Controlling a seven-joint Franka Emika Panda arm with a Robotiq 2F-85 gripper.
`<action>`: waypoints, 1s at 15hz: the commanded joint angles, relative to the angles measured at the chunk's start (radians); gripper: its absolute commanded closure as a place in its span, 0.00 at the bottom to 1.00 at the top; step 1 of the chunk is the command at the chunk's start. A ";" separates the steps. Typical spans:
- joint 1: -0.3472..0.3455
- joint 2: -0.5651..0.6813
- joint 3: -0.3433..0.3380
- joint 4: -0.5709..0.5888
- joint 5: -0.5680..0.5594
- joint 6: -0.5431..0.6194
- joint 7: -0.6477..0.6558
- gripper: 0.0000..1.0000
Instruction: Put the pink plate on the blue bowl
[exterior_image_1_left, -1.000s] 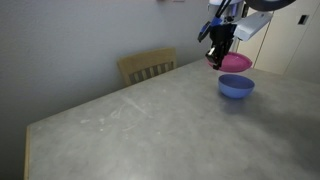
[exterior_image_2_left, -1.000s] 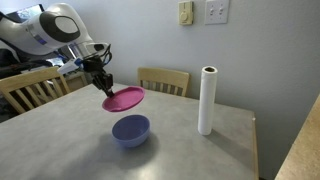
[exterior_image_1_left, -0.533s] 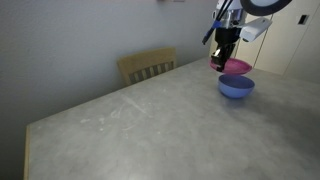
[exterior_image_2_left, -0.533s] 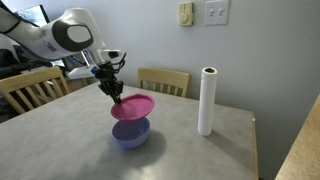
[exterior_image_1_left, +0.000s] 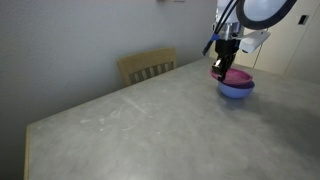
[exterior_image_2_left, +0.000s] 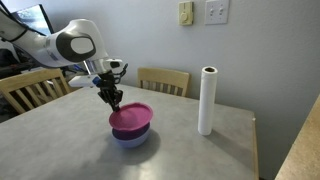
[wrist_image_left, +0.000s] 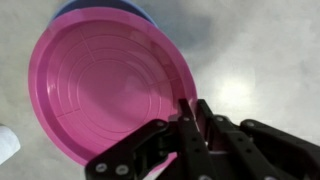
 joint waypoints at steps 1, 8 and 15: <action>-0.018 -0.019 0.004 -0.046 0.015 0.035 0.000 0.97; -0.035 -0.029 0.002 -0.107 0.036 0.085 0.006 0.97; -0.045 -0.046 -0.006 -0.136 0.039 0.122 0.012 0.97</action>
